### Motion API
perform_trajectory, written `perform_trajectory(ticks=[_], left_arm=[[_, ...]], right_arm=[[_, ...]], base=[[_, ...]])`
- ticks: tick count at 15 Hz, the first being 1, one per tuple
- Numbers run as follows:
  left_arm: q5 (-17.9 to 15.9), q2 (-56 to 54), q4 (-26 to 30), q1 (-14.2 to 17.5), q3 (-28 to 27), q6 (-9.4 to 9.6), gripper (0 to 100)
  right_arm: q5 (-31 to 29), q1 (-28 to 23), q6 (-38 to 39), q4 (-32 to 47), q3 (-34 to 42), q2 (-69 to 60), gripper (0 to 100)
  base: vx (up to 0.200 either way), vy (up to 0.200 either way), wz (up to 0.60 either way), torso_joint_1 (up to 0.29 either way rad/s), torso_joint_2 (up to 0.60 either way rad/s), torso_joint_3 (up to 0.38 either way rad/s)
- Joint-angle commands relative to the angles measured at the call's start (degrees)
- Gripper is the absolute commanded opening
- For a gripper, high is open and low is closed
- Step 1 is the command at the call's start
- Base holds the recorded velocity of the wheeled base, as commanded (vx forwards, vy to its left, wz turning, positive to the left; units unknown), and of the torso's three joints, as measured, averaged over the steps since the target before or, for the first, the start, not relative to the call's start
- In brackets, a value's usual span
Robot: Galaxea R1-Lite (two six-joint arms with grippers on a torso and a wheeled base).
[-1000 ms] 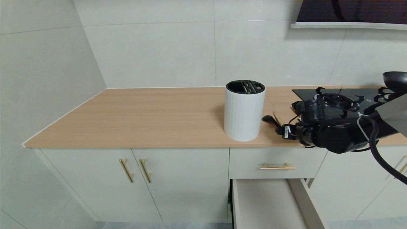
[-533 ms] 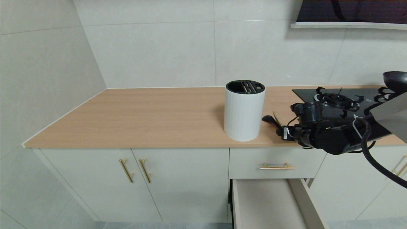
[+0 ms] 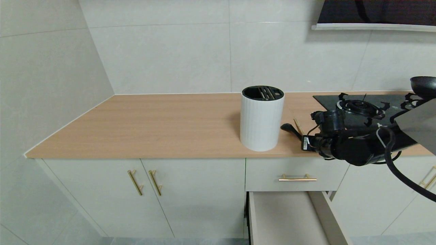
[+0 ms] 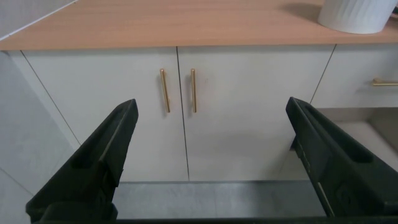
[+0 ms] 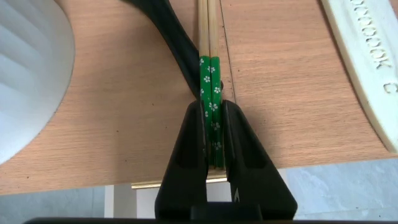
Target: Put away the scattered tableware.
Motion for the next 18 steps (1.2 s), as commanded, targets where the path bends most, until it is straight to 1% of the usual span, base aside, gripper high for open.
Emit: perform_trajectory(ticks=[1, 3, 7, 8, 10, 13, 15, 16, 18], left_arm=[[0.0, 0.0, -0.02, 0.0, 0.02, 0.0, 100], [0.0, 0.09, -0.02, 0.0, 0.02, 0.0, 100], [0.0, 0.0, -0.02, 0.0, 0.02, 0.0, 100], [0.0, 0.09, 0.07, 0.0, 0.02, 0.0, 100], [0.0, 0.09, -0.02, 0.0, 0.02, 0.0, 100], [0.0, 0.0, -0.02, 0.0, 0.02, 0.0, 100], [0.0, 0.0, -0.02, 0.0, 0.02, 0.0, 100], [0.0, 0.0, -0.02, 0.0, 0.02, 0.0, 100], [0.0, 0.0, -0.02, 0.0, 0.02, 0.0, 100]], right_arm=[[-0.09, 0.01, 0.03, -0.04, 0.29, -1.08, 0], [-0.09, 0.45, 0.12, 0.58, 1.78, -4.42, 0], [-0.09, 2.83, 0.03, 1.11, 8.9, -14.09, 0], [-0.09, 4.58, 0.03, 2.86, 12.59, -19.1, 0], [0.08, 6.78, 0.03, 6.64, 17.6, -25.96, 0], [0.87, 8.36, 0.12, 12.36, 22.79, -34.48, 0], [3.95, 8.36, 0.03, 13.67, 25.16, -36.77, 0], [7.02, 8.8, -0.76, 13.85, 26.57, -38.52, 0], [7.38, 11.26, -3.05, 15.96, 27.98, -39.75, 0]], base=[[0.0, 0.0, 0.0, 0.0, 0.0, 0.0], [0.0, 0.0, 0.0, 0.0, 0.0, 0.0], [0.0, 0.0, 0.0, 0.0, 0.0, 0.0], [0.0, 0.0, 0.0, 0.0, 0.0, 0.0], [0.0, 0.0, 0.0, 0.0, 0.0, 0.0], [0.0, 0.0, 0.0, 0.0, 0.0, 0.0], [0.0, 0.0, 0.0, 0.0, 0.0, 0.0], [0.0, 0.0, 0.0, 0.0, 0.0, 0.0], [0.0, 0.0, 0.0, 0.0, 0.0, 0.0]])
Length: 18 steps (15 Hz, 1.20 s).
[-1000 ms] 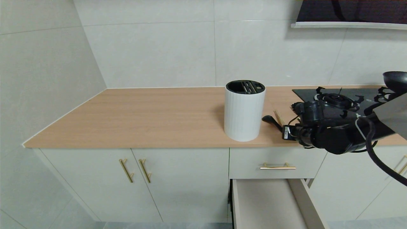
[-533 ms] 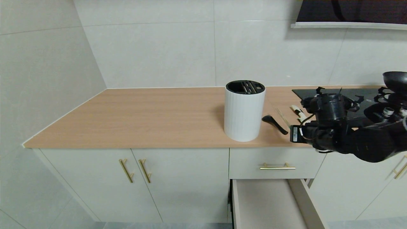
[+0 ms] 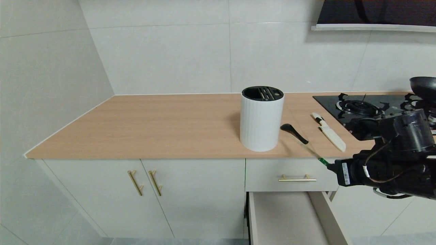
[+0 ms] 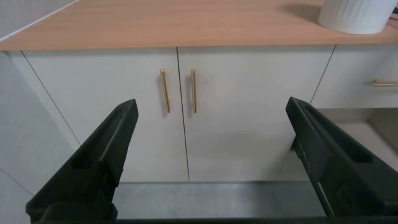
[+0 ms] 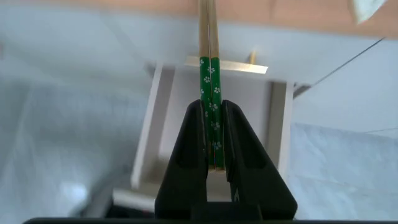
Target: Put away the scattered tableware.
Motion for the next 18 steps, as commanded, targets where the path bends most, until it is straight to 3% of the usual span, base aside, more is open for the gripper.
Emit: perform_trajectory(ticks=[1, 9, 15, 18], left_arm=[[-0.02, 0.09, -0.02, 0.0, 0.0, 0.0, 100], [-0.02, 0.09, -0.02, 0.0, 0.0, 0.0, 100], [-0.02, 0.0, -0.02, 0.0, 0.0, 0.0, 100], [-0.02, 0.09, -0.02, 0.0, 0.0, 0.0, 100]], right_arm=[[0.4, 2.76, -0.43, 1.24, 1.42, -3.5, 0], [2.6, 9.62, -1.66, 2.73, 3.97, -3.14, 0], [2.6, 10.06, -1.75, 2.73, 4.15, -3.06, 0], [2.6, 10.06, -1.75, 2.73, 4.15, -2.44, 0]], base=[[0.0, 0.0, 0.0, 0.0, 0.0, 0.0], [0.0, 0.0, 0.0, 0.0, 0.0, 0.0], [0.0, 0.0, 0.0, -0.007, 0.02, 0.014], [0.0, 0.0, 0.0, -0.168, 0.39, 0.214]])
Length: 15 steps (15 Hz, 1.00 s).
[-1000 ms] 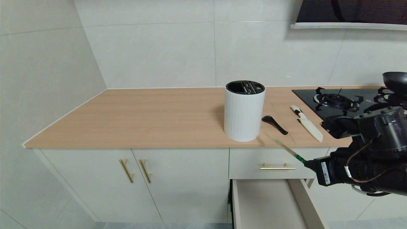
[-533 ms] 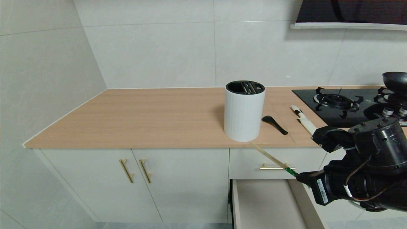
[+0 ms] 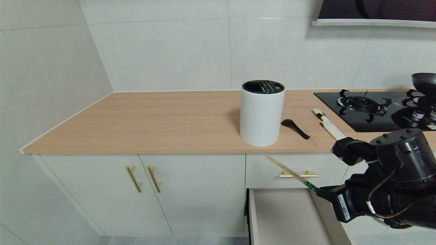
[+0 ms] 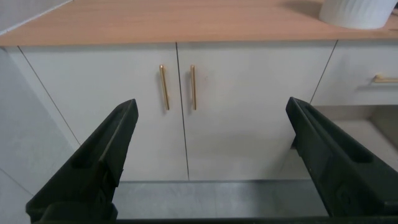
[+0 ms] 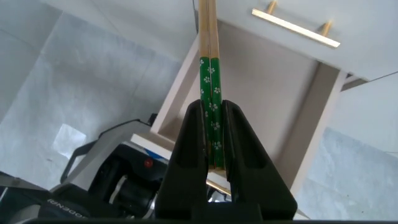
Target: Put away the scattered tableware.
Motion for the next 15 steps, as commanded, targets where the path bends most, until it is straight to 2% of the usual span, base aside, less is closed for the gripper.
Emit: perform_trajectory(ticks=[1, 15], left_arm=[[0.0, 0.09, -0.07, 0.0, 0.0, 0.0, 100], [0.0, 0.09, -0.07, 0.0, 0.0, 0.0, 100]], right_arm=[[0.0, 0.03, 0.02, -0.12, -0.01, 0.98, 0], [-0.26, -0.06, 0.02, -0.21, -0.01, 3.62, 0]], base=[[0.0, 0.0, 0.0, -0.203, 0.47, 0.286], [0.0, 0.0, 0.0, -0.188, 0.48, 0.289]])
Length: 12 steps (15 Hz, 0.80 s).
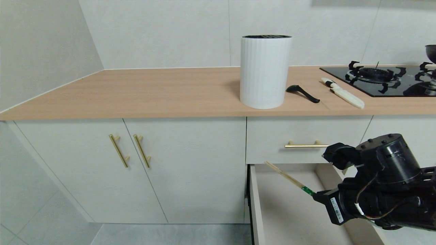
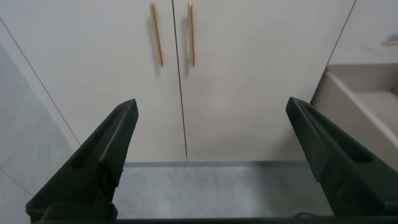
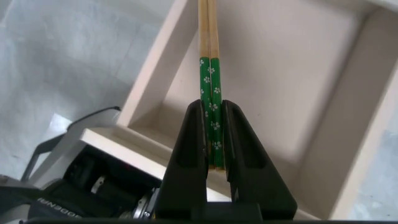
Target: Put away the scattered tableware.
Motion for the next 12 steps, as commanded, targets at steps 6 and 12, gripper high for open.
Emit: perform_trajectory(ticks=[6, 12], left_arm=[[-0.02, 0.09, -0.07, 0.0, 0.0, 0.0, 100], [-0.02, 0.0, -0.07, 0.0, 0.0, 0.0, 100]], right_arm=[[-0.11, 0.02, 0.02, -0.04, -0.01, 0.68, 0], [-0.28, 0.02, 0.11, -0.13, -0.27, 1.65, 0]], base=[[0.0, 0.0, 0.0, -0.107, 0.43, 0.308], [0.0, 0.0, 0.0, -0.016, 0.05, 0.034]])
